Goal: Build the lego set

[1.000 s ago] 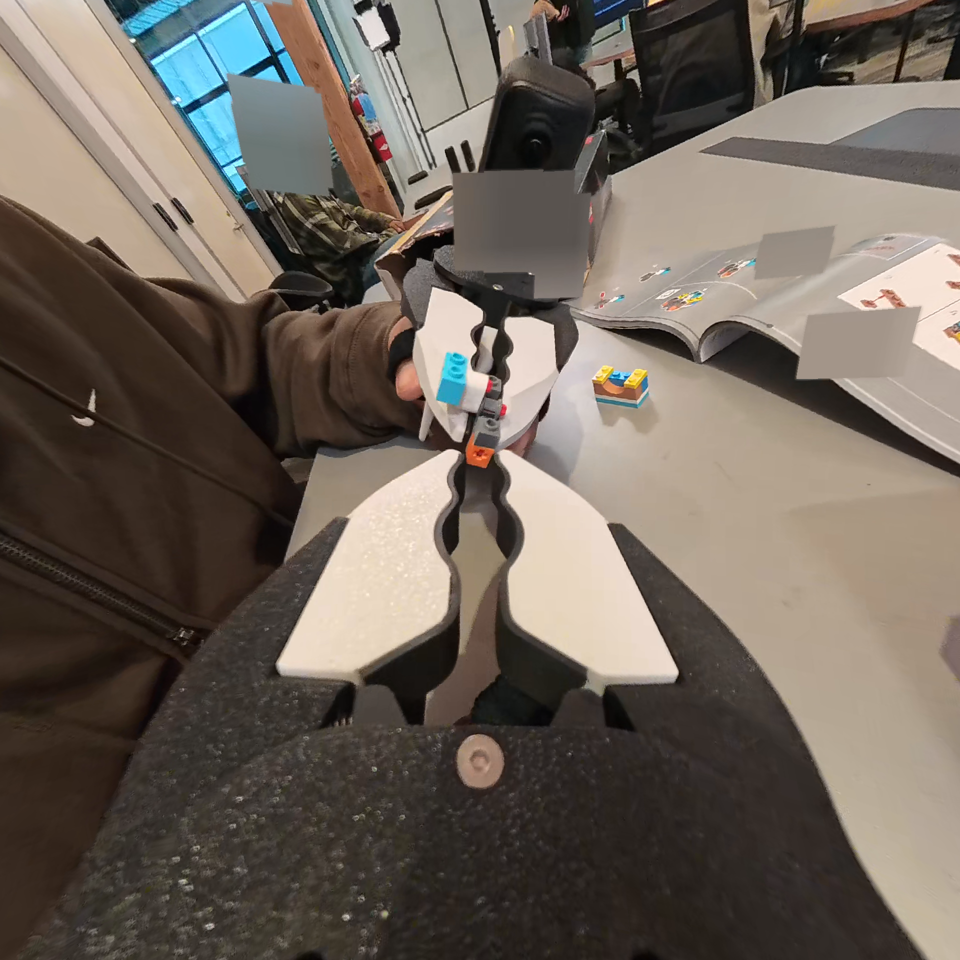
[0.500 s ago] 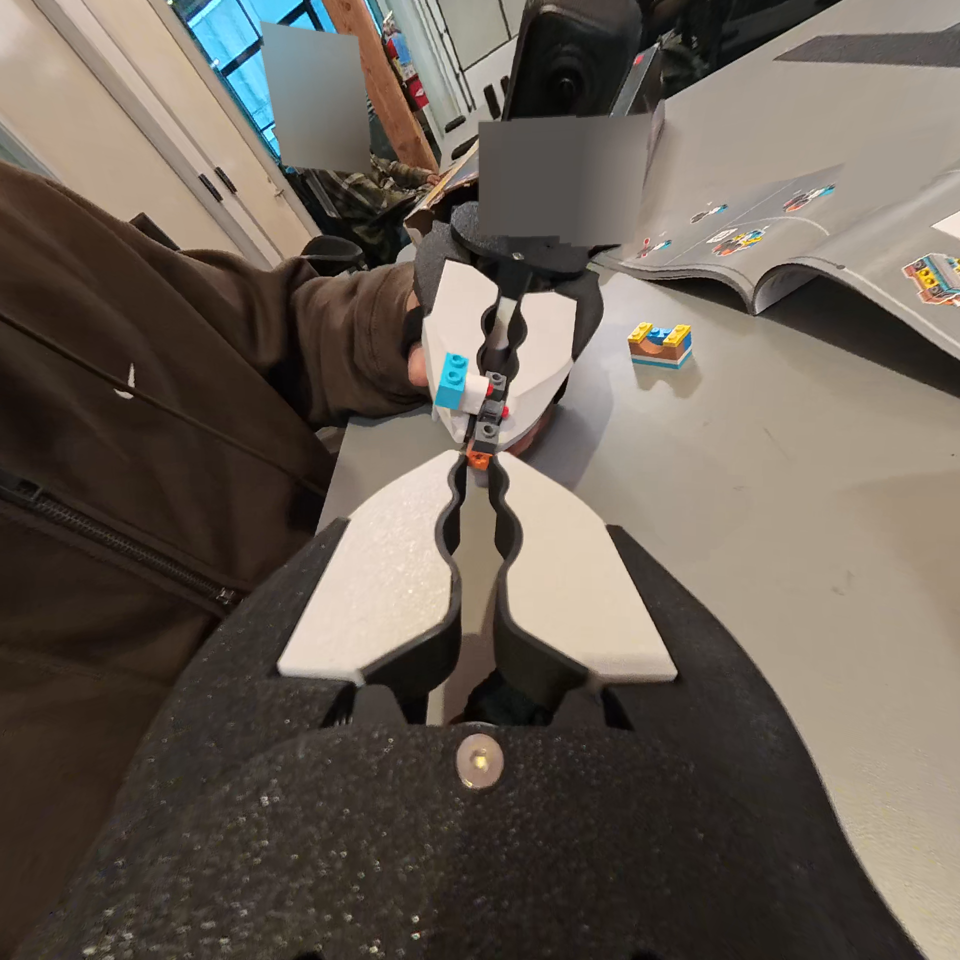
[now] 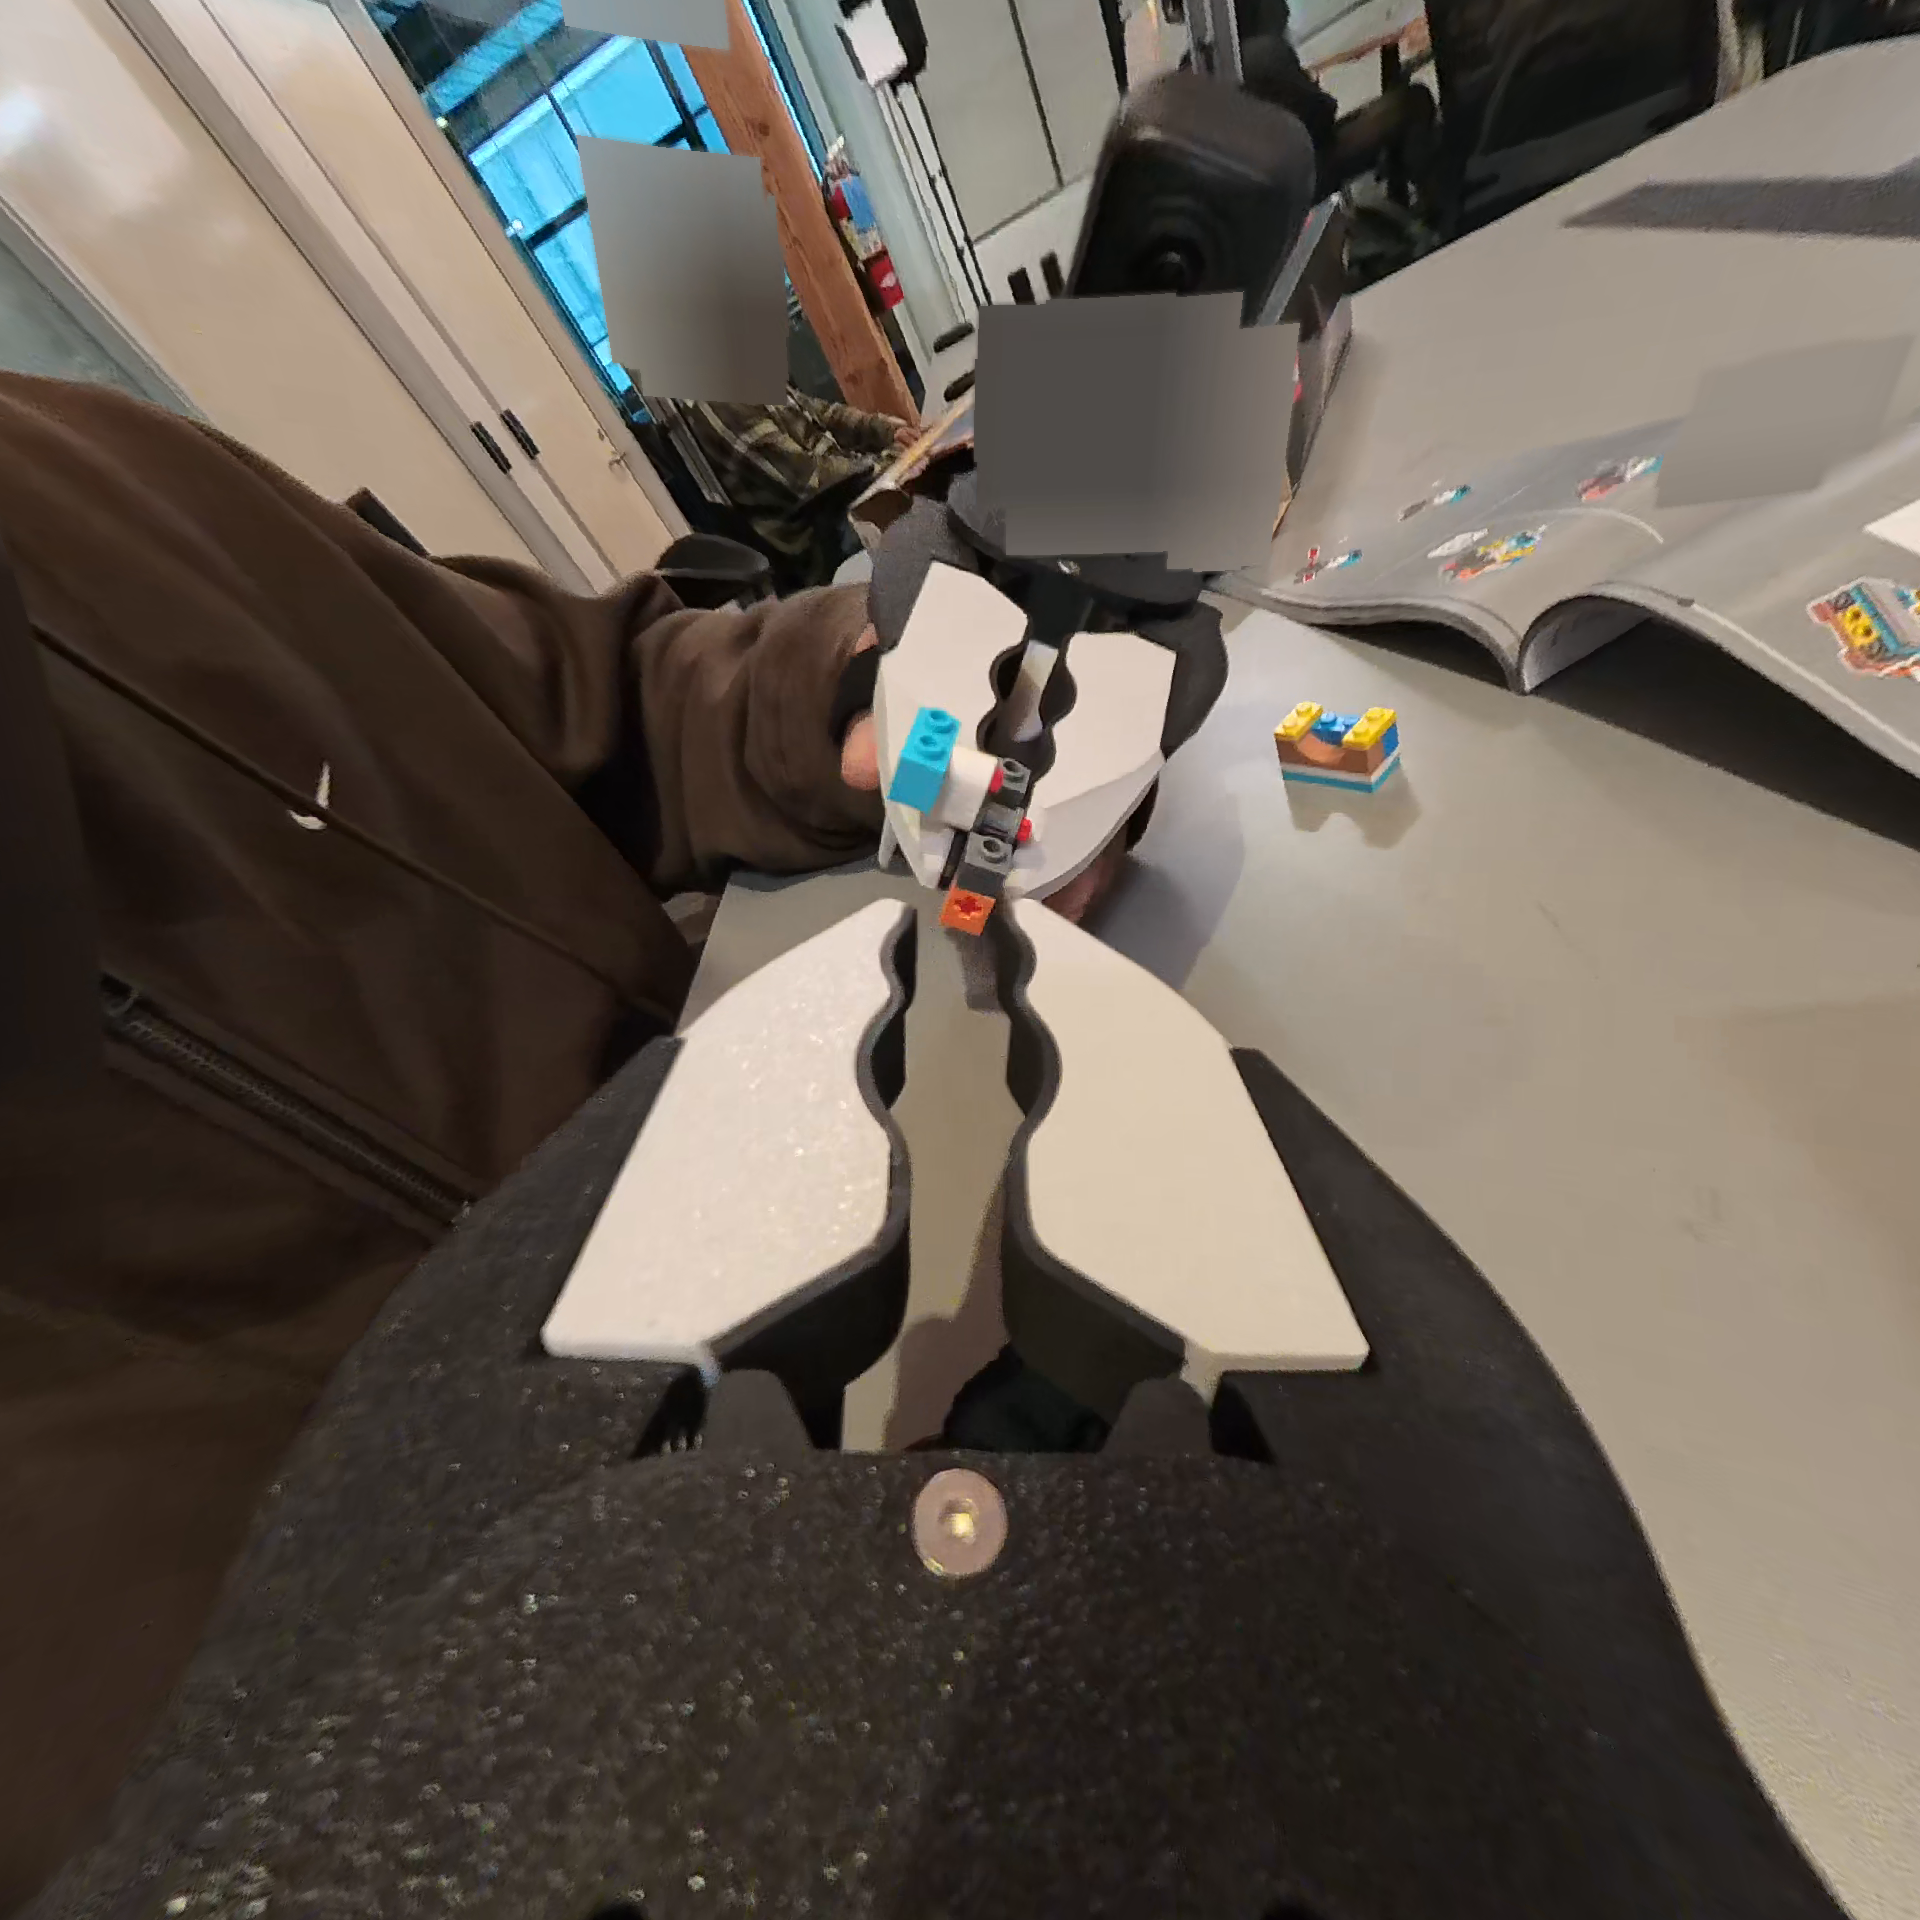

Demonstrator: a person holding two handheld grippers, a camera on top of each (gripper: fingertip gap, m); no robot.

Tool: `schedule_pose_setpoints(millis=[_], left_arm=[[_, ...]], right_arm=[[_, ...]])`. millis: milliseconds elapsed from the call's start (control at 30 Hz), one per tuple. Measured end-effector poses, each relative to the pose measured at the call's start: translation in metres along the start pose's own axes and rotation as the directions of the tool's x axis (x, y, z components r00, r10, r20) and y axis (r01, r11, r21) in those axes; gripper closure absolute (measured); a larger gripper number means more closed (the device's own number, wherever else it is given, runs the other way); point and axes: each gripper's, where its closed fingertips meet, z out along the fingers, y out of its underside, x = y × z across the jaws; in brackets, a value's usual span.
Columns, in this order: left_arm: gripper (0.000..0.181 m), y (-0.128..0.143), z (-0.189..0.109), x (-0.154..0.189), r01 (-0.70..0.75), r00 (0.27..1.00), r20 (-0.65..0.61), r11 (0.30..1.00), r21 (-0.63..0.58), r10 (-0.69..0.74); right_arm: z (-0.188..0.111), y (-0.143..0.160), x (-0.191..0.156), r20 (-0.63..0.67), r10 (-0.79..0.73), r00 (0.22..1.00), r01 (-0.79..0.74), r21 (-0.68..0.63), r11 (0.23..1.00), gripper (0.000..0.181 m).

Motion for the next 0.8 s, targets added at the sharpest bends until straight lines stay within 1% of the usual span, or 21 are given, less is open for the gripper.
schedule_pose_setpoints(millis=[200,400,567,600,667,733,800], left_arm=[[0.173,-0.01,-0.006,0.006,0.057,0.995,-0.084,0.996,0.07,-0.051],[0.173,-0.011,-0.005,0.008,0.063,0.993,-0.104,0.995,0.072,-0.055],[0.173,-0.011,-0.003,0.007,0.062,0.994,-0.096,0.996,0.07,-0.055],[0.173,-0.01,-0.003,0.006,0.056,0.995,-0.083,0.996,0.064,-0.05],[0.173,-0.006,-0.001,0.0,0.013,1.0,-0.018,0.999,0.037,-0.012],[0.173,0.0,0.0,-0.011,-0.065,0.993,0.096,0.998,-0.022,0.067],[0.173,0.006,-0.002,-0.028,-0.15,0.956,0.238,0.982,-0.113,0.173]], right_arm=[[-0.005,-0.007,0.001,-0.006,0.001,1.0,0.0,0.047,0.999,0.166],[-0.004,-0.01,-0.002,0.004,-0.006,1.0,0.006,0.072,0.997,0.171],[-0.003,-0.011,-0.002,0.004,-0.006,1.0,0.005,0.08,0.997,0.172],[-0.003,-0.011,-0.002,0.002,-0.007,1.0,0.007,0.078,0.997,0.172],[-0.003,-0.009,0.0,-0.019,-0.016,1.0,0.017,0.067,0.998,0.172],[-0.005,-0.007,0.008,-0.07,-0.037,0.997,0.041,0.051,0.998,0.17],[-0.009,-0.004,0.017,-0.134,-0.076,0.988,0.079,0.015,0.997,0.168]])
